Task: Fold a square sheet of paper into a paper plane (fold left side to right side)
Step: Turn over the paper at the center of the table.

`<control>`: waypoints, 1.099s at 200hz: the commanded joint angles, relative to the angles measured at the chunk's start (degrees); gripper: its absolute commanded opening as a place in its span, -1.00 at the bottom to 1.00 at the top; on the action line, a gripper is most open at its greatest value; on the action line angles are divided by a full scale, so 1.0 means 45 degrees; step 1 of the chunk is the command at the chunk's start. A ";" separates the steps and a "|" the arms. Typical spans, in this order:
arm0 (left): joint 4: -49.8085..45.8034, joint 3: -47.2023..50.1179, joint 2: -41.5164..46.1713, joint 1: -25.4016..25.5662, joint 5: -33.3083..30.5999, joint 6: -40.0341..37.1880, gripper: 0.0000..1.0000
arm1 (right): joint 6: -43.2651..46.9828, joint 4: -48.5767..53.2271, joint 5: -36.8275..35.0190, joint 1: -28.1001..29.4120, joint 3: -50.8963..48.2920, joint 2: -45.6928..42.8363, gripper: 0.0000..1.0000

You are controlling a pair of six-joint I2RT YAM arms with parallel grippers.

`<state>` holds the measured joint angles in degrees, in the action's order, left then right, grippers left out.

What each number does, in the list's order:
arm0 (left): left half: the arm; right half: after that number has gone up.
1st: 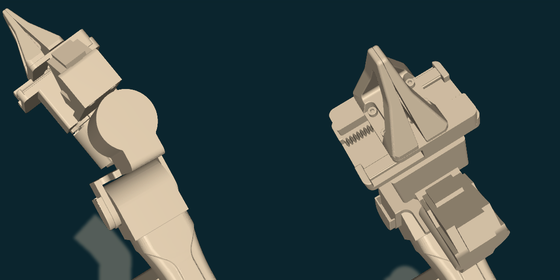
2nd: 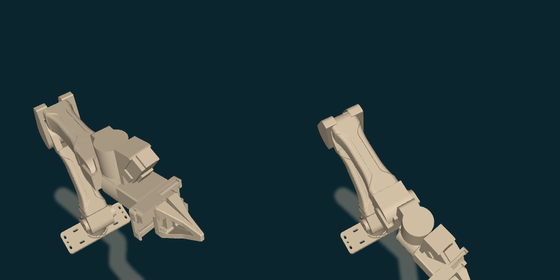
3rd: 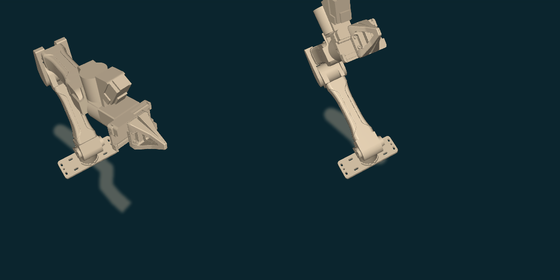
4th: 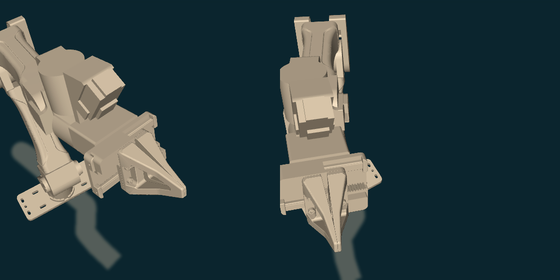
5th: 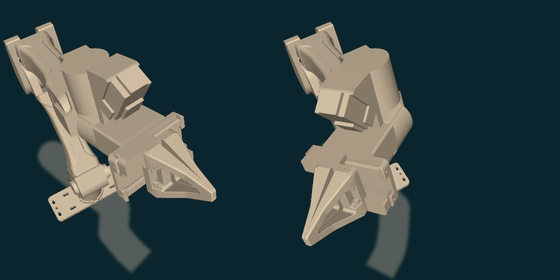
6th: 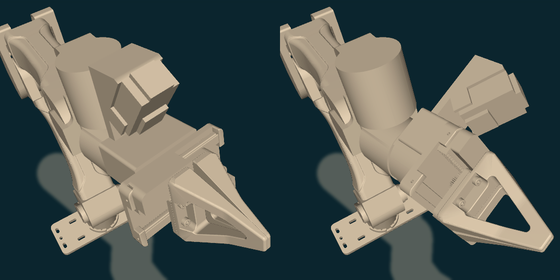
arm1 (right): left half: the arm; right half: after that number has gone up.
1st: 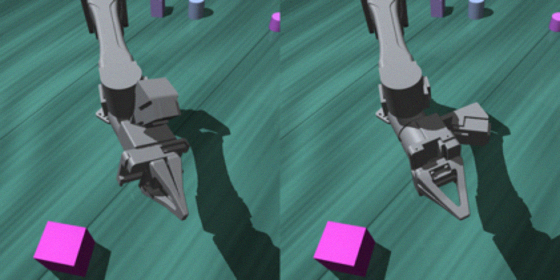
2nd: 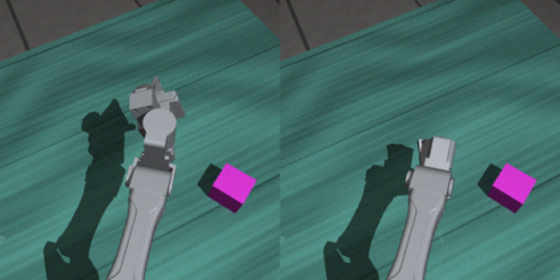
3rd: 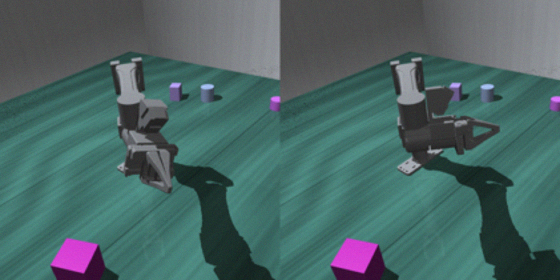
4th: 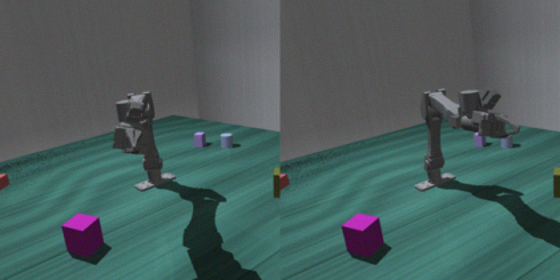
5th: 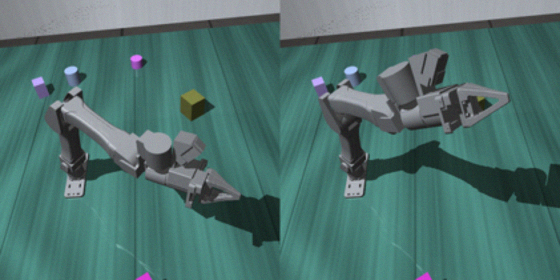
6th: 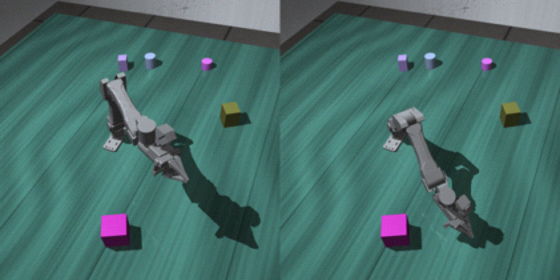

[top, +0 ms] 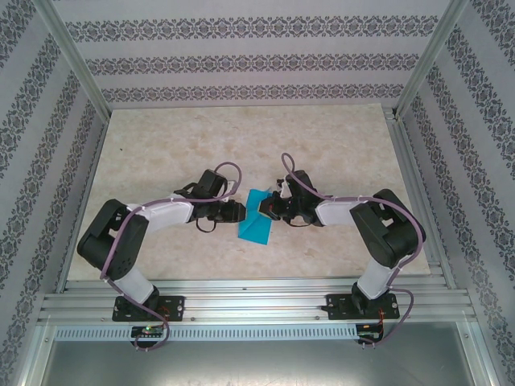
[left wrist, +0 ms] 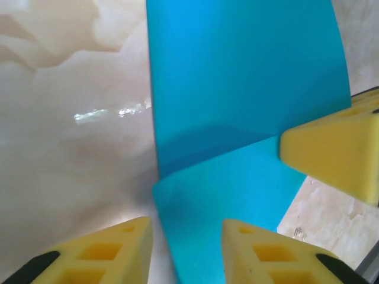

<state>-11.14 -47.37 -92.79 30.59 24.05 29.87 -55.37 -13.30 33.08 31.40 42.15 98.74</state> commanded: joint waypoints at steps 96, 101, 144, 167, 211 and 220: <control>0.8100 0.2869 0.6150 -0.2711 0.5122 0.6247 0.99 | 0.0941 -0.3611 0.2068 -0.1455 -0.0407 -0.6170 -1.00; 0.8539 0.2871 0.6083 -0.2651 0.5240 0.6524 0.99 | 0.0774 -0.3862 0.2152 -0.1434 -0.0323 -0.6248 -1.00; 1.0091 0.2440 0.6104 -0.1750 0.5525 0.7173 0.99 | 0.0403 -0.4121 0.2492 -0.0901 0.0546 -0.6124 -1.00; 1.0299 0.2192 0.6065 -0.1350 0.5596 0.7215 0.94 | 0.0255 -0.4421 0.2553 -0.0568 0.0733 -0.5998 -1.00; 1.0211 0.1939 0.5982 -0.0915 0.5579 0.7089 0.54 | 0.0157 -0.4561 0.2537 -0.0368 0.0819 -0.5968 -1.00; 1.0190 0.1927 0.6016 -0.0912 0.5556 0.7101 0.39 | 0.0199 -0.4497 0.2494 -0.0404 0.0747 -0.6001 -1.00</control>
<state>31.05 -36.95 -65.89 25.91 48.01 61.65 -54.41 -31.24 43.68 29.52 44.29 71.59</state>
